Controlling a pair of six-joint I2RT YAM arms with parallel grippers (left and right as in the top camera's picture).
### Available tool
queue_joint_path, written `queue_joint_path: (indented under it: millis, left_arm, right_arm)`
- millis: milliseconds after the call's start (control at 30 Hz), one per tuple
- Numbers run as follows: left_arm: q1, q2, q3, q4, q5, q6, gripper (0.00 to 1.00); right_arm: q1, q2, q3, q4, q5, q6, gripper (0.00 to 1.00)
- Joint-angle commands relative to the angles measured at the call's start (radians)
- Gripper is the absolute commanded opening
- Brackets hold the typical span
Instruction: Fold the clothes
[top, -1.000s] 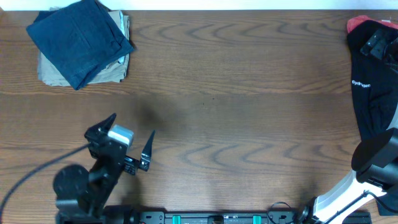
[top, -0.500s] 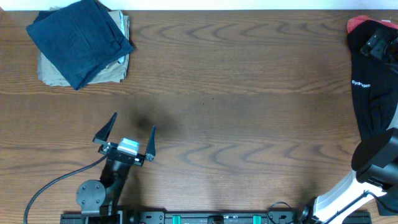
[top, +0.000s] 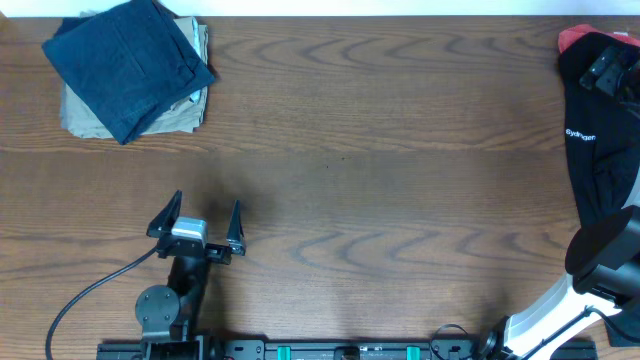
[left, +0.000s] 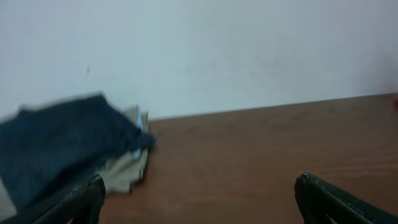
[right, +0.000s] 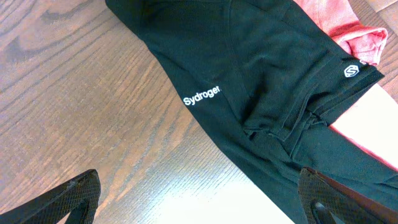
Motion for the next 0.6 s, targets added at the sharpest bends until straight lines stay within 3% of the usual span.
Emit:
queue_joint_path:
  millis: [0,267,567]
  left_arm:
    - [0.005,-0.01,-0.005,-0.009,-0.046,-0.09,0.98]
    - [0.004,-0.009,-0.004,-0.161,-0.046,-0.053,0.98]
    - [0.004,-0.007,-0.004,-0.167,-0.045,-0.053,0.98]
  right_arm:
    - [-0.017,0.0,-0.002,0.0,0.014,-0.008,0.99]
    - [-0.017,0.0,-0.002,0.0,0.014,-0.008,0.99]
    - [-0.013,0.0,-0.002,0.0,0.014,-0.008,0.99]
